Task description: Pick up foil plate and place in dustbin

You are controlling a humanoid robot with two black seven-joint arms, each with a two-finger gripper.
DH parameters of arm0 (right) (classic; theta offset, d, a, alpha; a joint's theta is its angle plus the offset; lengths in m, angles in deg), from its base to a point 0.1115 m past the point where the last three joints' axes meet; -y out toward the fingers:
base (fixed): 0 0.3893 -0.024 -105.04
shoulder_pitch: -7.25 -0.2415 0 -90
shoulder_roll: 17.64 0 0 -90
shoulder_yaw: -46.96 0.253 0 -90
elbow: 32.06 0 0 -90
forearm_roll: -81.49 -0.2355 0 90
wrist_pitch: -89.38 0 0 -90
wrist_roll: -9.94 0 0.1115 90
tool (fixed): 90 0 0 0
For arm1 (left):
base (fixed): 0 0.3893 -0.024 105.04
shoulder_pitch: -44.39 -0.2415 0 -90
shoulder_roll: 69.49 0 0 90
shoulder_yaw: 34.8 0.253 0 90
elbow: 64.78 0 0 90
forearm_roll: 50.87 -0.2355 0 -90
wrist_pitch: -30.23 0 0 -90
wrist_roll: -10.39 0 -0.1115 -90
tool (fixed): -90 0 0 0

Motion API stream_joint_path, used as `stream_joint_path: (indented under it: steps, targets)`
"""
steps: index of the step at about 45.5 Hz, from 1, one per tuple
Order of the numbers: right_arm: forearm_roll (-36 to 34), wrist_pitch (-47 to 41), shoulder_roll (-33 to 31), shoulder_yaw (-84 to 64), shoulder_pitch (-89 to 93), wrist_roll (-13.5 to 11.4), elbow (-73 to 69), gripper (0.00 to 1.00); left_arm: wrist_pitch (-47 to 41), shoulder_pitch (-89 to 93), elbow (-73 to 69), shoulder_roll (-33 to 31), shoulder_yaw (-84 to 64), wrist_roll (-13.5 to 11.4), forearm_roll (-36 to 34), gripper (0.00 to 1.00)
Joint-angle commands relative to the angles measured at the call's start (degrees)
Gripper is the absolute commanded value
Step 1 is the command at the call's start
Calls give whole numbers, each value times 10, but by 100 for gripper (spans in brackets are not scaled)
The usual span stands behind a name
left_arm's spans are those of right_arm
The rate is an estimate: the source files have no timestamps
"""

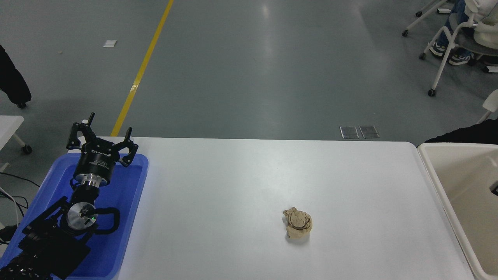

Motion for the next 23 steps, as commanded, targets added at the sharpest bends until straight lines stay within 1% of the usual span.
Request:
stream_joint_path:
  steps: [1, 5, 8, 11, 23]
  targets:
    - [2, -1, -10, -144, -195, 0, -130, 100, 0, 0, 0, 0, 0, 0, -1, 100]
    - [2, -2, 6, -197, -264, 0, -170, 100, 0, 0, 0, 0, 0, 0, 0, 100]
    - [1, -8, 31, -217, -299, 0, -194, 100, 0, 0, 0, 0, 0, 0, 0, 100]
    - [1, -9, 40, -225, -327, -1, -212, 100, 0, 0, 0, 0, 0, 0, 0, 100]
    - [6, -76, 43, -243, -430, -1, -312, 100, 0, 0, 0, 0, 0, 0, 0, 100]
